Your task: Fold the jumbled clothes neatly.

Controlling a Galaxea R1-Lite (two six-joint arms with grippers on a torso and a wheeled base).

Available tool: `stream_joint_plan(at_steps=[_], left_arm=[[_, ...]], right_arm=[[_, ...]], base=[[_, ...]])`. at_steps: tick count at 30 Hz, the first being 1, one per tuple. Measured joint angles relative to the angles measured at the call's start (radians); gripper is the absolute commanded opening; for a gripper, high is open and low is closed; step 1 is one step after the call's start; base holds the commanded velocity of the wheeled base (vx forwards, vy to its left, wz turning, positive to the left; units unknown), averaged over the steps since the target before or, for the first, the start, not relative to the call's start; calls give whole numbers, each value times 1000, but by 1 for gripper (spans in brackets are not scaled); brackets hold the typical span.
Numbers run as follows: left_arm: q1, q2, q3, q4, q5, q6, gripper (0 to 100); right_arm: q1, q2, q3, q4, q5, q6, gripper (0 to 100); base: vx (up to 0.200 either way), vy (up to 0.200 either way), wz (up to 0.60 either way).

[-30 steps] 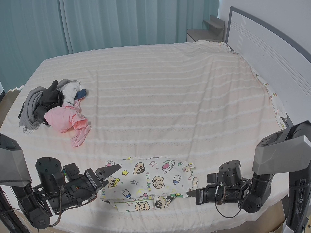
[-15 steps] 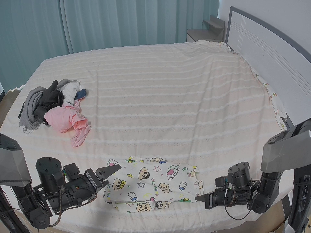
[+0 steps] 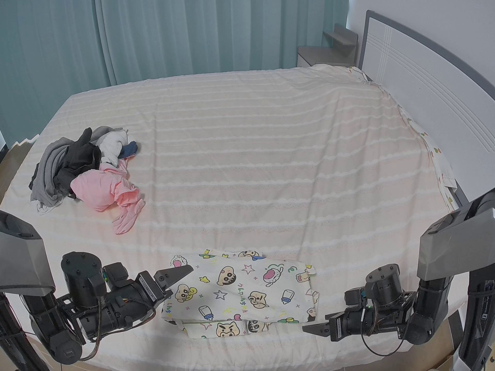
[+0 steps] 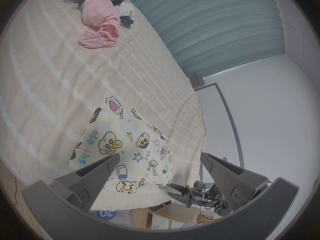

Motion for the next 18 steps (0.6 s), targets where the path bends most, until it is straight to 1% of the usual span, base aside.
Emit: stream_joint_plan(at_steps=[3, 5, 7, 12, 15, 18], left_arm=[[11, 10, 0, 0, 1, 10, 100], [24, 19, 0, 0, 3, 34, 100], [39, 28, 0, 0, 6, 66, 100], [78, 64, 0, 0, 20, 179, 100], [100, 86, -4, 0, 27, 229, 100], [126, 104, -13, 0, 30, 274, 100]], right_arm=[[-6, -17, 21, -39, -15, 1, 100], [-12, -47, 52, -84, -49, 3, 100], [-19, -87, 87, -131, -105, 5, 100], [-49, -245, 169, -213, -308, 2, 100], [-87, -364, 194, -234, -387, -17, 100], [-154, -488, 210, -243, -432, -47, 100]], base=[[0, 0, 0], [0, 0, 0], [0, 0, 0], [0, 0, 0], [0, 0, 0], [0, 0, 0]])
